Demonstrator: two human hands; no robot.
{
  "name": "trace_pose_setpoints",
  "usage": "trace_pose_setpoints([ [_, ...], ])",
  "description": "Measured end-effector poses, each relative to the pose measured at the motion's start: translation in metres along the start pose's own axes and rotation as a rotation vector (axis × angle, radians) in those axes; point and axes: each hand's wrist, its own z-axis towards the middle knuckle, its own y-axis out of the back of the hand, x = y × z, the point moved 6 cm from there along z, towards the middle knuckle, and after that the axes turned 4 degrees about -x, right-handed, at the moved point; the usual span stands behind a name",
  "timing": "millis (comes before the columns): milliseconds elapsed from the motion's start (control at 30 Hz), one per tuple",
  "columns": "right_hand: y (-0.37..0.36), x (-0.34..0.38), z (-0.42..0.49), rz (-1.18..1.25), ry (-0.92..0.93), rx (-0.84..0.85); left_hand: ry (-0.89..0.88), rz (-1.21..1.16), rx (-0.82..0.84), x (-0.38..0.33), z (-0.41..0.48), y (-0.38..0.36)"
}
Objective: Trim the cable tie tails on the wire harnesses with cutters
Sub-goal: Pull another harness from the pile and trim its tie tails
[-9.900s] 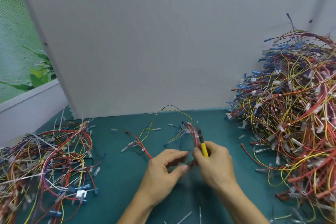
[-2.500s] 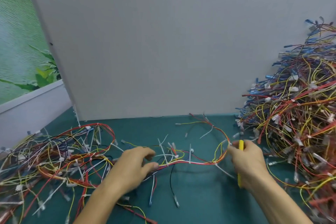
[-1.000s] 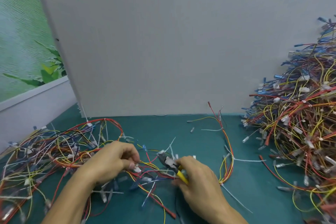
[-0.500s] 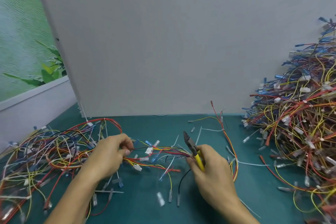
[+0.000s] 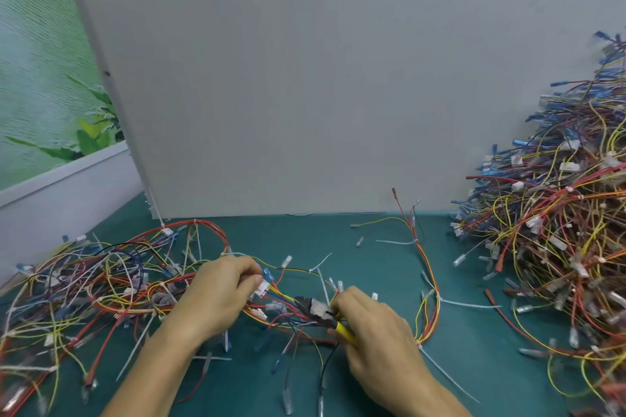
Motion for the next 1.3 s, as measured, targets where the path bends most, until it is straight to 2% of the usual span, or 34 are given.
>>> trace_pose_setpoints([
  [133, 0.008, 0.008, -0.001, -0.076, 0.084, -0.067, 0.007, 0.063, -0.030, 0.004, 0.001, -0.002],
  [333, 0.012, -0.004, -0.001, -0.030, 0.052, -0.184, 0.242, 0.018, -0.093, 0.034, 0.002, -0.003],
  [400, 0.013, -0.013, -0.001, 0.125, -0.061, -0.238, 0.250, 0.106, -0.114, 0.038, 0.002, -0.002],
  [467, 0.019, -0.028, -0.002, 0.303, -0.233, -0.371, 0.271, 0.204, -0.090, 0.045, 0.001, -0.002],
  [567, 0.029, -0.055, -0.003, 0.502, -0.500, -0.541, 0.403, 0.389, -0.005, 0.068, -0.006, 0.001],
  [667, 0.027, -0.077, -0.004, 0.696, -0.690, -0.588, 0.553, 0.521, 0.048, 0.088, -0.012, 0.011],
  [767, 0.024, -0.083, -0.006, 0.765, -0.749, -0.604, 0.474, 0.621, -0.076, 0.070, -0.006, 0.023],
  [833, 0.025, -0.086, -0.008, 0.808, -0.789, -0.676, 0.283, 0.610, -0.238, 0.038, -0.001, 0.029],
  [867, 0.025, -0.088, -0.009, 0.848, -0.819, -0.719, 0.143, 0.530, -0.293, 0.019, 0.002, 0.027],
  [933, 0.025, -0.091, -0.011, 0.922, -0.870, -0.773, -0.101, 0.294, -0.209, -0.016, 0.002, 0.005],
  [1000, 0.025, -0.093, -0.011, 0.970, -0.889, -0.763, -0.174, 0.195, 0.009, -0.033, -0.003, -0.029],
  [1100, 0.029, -0.093, -0.009, 1.017, -0.878, -0.747, -0.147, 0.290, 0.227, -0.026, -0.009, -0.058],
  [1200, 0.053, -0.100, -0.007, 0.913, -0.824, -0.876, -0.076, 0.328, 0.250, -0.006, -0.006, -0.047],
  [1300, 0.082, -0.114, -0.010, 0.879, -0.796, -1.024, 0.094, 0.339, 0.316, 0.015, -0.005, -0.029],
])
